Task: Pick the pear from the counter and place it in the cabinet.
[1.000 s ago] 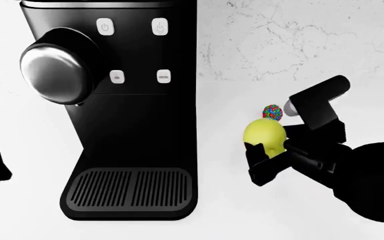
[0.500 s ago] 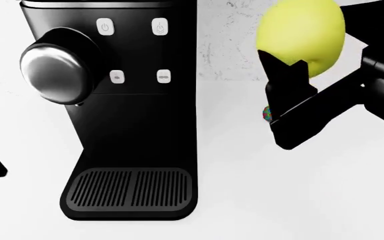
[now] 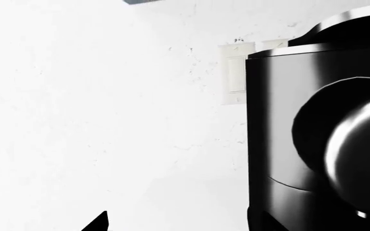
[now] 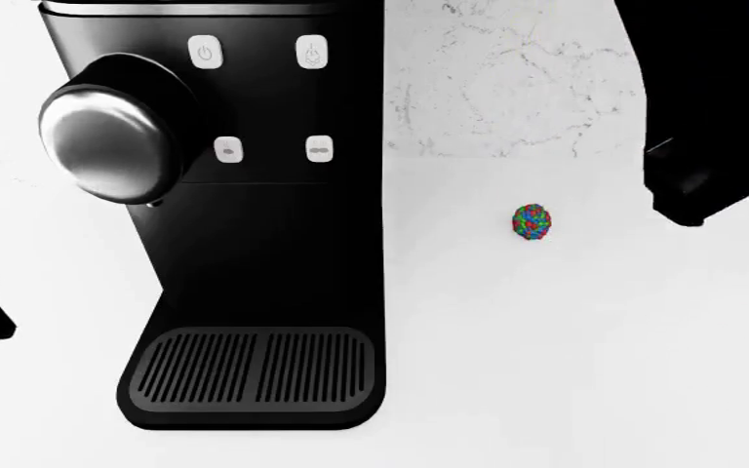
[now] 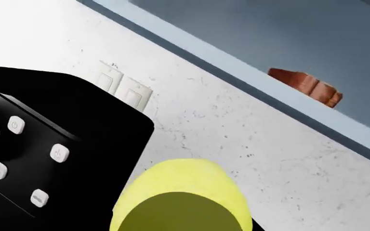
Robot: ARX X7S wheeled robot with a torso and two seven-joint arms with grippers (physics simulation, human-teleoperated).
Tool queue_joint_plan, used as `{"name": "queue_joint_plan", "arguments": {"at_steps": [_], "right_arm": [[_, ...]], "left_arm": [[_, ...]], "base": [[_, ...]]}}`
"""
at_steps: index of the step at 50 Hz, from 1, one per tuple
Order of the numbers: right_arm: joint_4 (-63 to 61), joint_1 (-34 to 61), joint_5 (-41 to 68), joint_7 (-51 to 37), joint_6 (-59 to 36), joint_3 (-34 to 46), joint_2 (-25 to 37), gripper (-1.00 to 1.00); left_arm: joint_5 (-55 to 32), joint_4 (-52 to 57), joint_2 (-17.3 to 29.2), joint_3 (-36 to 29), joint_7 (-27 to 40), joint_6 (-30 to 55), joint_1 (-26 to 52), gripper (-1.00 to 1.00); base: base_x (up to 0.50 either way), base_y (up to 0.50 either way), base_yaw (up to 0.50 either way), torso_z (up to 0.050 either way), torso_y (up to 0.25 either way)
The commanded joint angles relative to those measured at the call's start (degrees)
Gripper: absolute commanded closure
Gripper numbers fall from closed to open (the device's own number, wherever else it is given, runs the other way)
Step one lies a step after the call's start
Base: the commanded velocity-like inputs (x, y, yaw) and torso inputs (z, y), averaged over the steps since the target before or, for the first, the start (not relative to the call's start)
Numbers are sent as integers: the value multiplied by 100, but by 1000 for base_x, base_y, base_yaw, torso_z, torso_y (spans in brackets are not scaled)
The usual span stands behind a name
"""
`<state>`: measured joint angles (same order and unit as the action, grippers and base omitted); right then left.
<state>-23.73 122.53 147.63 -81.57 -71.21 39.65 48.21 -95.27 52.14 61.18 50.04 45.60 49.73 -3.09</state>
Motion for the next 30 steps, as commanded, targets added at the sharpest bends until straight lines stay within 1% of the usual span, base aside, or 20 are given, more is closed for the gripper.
{"name": "queue_joint_plan", "arguments": {"at_steps": [1, 10, 18, 30], "right_arm": [[961, 522, -617, 363, -840, 12, -406, 100], [2135, 861, -1765, 1161, -1800, -261, -1172, 100], [2407, 1183, -3962, 3375, -1828, -109, -1412, 100], [2658, 1223, -6810, 5845, -1789, -87, -1805, 100]], "left_arm": [[-45, 9, 70, -75, 70, -33, 57, -100], [-16, 21, 95, -163, 73, -55, 107, -100], [2, 22, 111, -221, 82, -70, 144, -100], [47, -7, 133, -339, 91, -100, 208, -100]], "base": [[0, 0, 0, 0, 0], [0, 0, 0, 0, 0], [0, 0, 0, 0, 0], [0, 0, 0, 0, 0]]}}
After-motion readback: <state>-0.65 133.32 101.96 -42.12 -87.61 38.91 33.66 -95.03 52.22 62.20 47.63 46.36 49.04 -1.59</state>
